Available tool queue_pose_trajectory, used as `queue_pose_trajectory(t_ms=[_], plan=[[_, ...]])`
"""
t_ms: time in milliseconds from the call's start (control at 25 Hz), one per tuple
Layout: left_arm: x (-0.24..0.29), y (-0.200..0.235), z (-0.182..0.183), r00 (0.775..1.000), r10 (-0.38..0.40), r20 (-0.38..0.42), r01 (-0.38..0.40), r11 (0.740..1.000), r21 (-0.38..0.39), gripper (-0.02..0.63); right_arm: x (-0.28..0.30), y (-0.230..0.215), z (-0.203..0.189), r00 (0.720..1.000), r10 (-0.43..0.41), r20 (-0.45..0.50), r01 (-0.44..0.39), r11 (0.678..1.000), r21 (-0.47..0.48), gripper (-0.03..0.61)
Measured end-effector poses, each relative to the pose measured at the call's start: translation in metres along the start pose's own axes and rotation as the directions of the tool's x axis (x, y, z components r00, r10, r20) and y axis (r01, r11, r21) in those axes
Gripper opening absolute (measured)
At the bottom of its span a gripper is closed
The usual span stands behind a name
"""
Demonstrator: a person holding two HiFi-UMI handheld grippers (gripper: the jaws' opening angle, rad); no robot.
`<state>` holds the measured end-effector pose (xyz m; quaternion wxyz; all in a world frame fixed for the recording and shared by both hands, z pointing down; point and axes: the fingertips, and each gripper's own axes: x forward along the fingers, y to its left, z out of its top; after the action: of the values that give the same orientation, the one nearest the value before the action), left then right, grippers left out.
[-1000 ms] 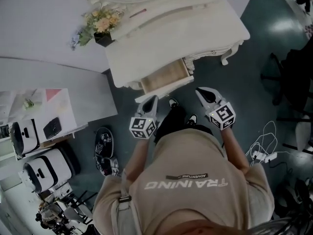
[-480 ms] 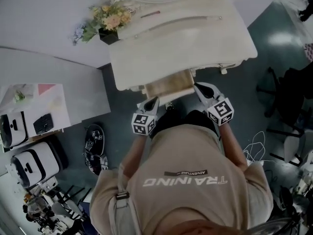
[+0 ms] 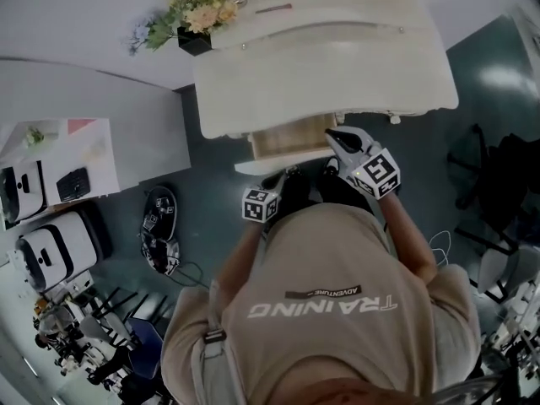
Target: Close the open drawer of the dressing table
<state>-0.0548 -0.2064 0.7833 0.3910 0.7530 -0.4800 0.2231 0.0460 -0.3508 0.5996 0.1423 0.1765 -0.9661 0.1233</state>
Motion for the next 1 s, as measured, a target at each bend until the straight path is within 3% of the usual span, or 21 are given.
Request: queue_pose_trajectory(t_ms=[240, 440, 840, 1000], plan=[[0.034, 0.003, -0.036, 0.992, 0.011, -0.122, -0.029, 0.989, -0.142, 0.008, 0.003, 0.003, -0.012, 0.999, 0.041, -0.027, -0.041, 0.999, 0.022, 0.003], [0.058, 0.010, -0.049, 0.988, -0.019, -0.150, -0.024, 0.959, -0.282, 0.009, 0.000, 0.001, -0.013, 0.999, 0.042, -0.035, -0.041, 0.999, 0.008, 0.003], [0.072, 0.024, -0.034, 0.985, -0.054, -0.164, -0.002, 0.946, -0.325, 0.008, -0.007, -0.011, -0.013, 0.999, -0.034, -0.029, 0.035, 0.999, 0.021, 0.003], [0.080, 0.036, -0.014, 0.983, -0.063, -0.170, 0.016, 0.963, -0.268, 0.008, -0.007, -0.016, -0.006, 0.997, -0.066, -0.028, 0.067, 0.998, 0.017, 0.003]])
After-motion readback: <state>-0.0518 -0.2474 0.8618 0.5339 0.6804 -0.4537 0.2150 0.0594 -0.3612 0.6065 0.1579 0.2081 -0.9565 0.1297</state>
